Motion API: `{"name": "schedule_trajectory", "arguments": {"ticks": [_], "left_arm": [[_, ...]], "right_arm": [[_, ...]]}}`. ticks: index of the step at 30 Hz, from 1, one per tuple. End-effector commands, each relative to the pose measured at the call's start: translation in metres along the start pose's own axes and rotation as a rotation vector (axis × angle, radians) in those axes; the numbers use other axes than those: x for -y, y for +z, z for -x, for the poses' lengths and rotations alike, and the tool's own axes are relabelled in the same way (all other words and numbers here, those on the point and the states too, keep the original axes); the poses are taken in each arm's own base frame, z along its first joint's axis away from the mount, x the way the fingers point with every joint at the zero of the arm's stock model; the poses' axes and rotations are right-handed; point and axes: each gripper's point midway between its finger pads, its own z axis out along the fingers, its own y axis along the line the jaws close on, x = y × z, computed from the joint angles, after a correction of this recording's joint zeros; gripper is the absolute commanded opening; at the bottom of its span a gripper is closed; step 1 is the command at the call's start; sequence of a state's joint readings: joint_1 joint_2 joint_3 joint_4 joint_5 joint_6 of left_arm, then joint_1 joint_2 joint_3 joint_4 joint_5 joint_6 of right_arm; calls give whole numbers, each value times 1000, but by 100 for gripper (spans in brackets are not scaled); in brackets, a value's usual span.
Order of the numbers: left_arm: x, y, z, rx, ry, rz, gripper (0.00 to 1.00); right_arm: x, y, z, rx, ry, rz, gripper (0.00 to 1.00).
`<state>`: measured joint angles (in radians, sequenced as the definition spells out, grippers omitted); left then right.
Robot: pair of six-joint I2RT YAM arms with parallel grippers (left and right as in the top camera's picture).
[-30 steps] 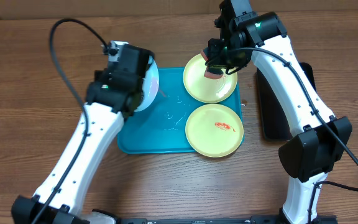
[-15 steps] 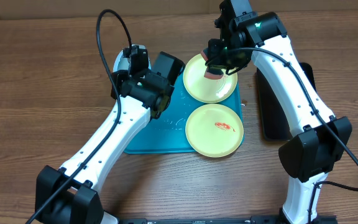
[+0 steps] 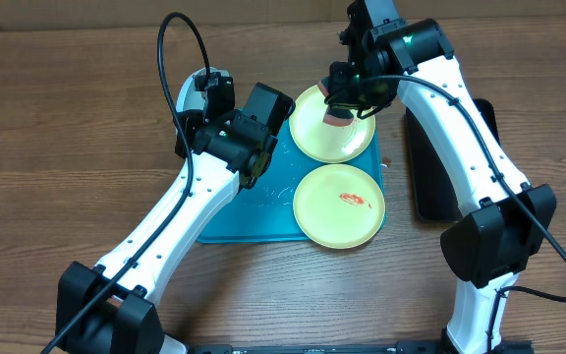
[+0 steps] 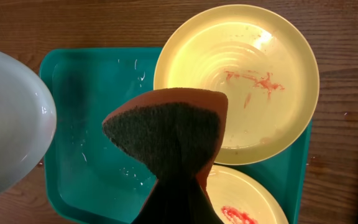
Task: Clean dirty plates on tray and stack at the side
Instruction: 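Place the blue plate on the table left of the tray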
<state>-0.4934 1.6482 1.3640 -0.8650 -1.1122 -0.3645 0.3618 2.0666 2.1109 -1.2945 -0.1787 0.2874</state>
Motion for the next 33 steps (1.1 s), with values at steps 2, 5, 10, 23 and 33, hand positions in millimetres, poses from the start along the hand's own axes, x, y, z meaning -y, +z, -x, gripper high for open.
{"name": "schedule_trajectory", "arguments": {"ticks": [2, 5, 10, 23, 33], "left_arm": [[-2, -3, 6, 16, -40, 9, 4], [-2, -3, 6, 15, -52, 6, 4], [2, -2, 4, 2, -106, -20, 4], [58, 22, -36, -350, -238, -523, 4], [25, 63, -45, -529, -481, -1033, 4]], "right_arm": [[-3, -6, 3, 21, -10, 7, 4], [-3, -6, 3, 21, -9, 7, 4], [-3, -6, 3, 21, -10, 7, 4], [-3, -6, 2, 17, -9, 5, 4], [-3, -6, 2, 14, -8, 4, 4]]}}
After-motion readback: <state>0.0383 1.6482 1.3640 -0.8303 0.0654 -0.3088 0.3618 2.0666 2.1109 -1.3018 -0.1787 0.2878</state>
